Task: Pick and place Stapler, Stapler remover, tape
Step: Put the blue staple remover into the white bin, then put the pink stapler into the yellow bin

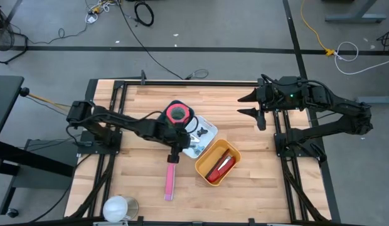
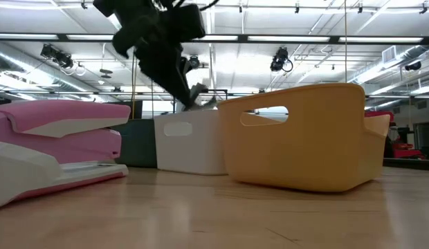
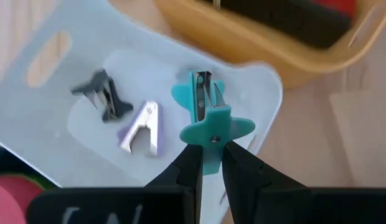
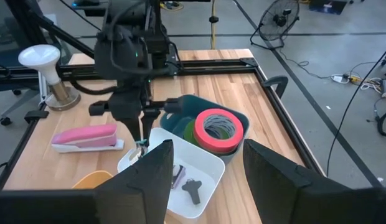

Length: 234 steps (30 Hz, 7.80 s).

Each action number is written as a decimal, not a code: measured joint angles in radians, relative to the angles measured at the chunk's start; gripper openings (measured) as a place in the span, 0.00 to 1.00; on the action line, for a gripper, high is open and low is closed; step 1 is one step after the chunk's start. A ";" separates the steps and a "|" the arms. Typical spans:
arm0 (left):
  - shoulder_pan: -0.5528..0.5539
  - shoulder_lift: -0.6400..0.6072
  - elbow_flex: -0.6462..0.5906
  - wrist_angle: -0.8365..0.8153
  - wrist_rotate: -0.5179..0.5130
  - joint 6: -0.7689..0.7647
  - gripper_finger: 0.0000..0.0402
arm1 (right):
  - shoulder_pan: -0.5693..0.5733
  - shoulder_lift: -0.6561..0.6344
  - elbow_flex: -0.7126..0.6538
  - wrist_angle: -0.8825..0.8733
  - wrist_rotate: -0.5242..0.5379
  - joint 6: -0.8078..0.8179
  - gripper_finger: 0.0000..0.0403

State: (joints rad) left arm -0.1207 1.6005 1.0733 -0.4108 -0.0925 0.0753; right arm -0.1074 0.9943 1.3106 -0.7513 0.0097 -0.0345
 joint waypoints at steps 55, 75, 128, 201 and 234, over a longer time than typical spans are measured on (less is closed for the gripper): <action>-0.080 0.051 0.361 -0.317 -0.040 0.042 0.33 | 0.000 0.000 0.000 -0.029 -0.002 -0.033 0.48; -0.272 0.051 0.381 -0.498 0.151 0.450 0.33 | 0.000 0.000 0.000 -0.029 -0.002 -0.031 0.48; -0.373 0.349 0.376 -0.569 0.057 0.896 0.62 | 0.000 0.000 0.000 -0.038 0.000 0.004 0.48; -0.213 0.351 0.788 -0.615 -0.109 0.719 0.37 | 0.000 0.000 0.000 -0.058 -0.002 0.000 0.48; 0.008 0.351 0.770 -0.219 0.404 -0.512 0.38 | 0.000 -0.053 0.000 -0.097 0.190 -0.158 0.48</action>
State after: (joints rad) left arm -0.1125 1.9511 1.8433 -0.6299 0.3114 -0.4369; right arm -0.1078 0.9417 1.3102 -0.8479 0.1993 -0.1925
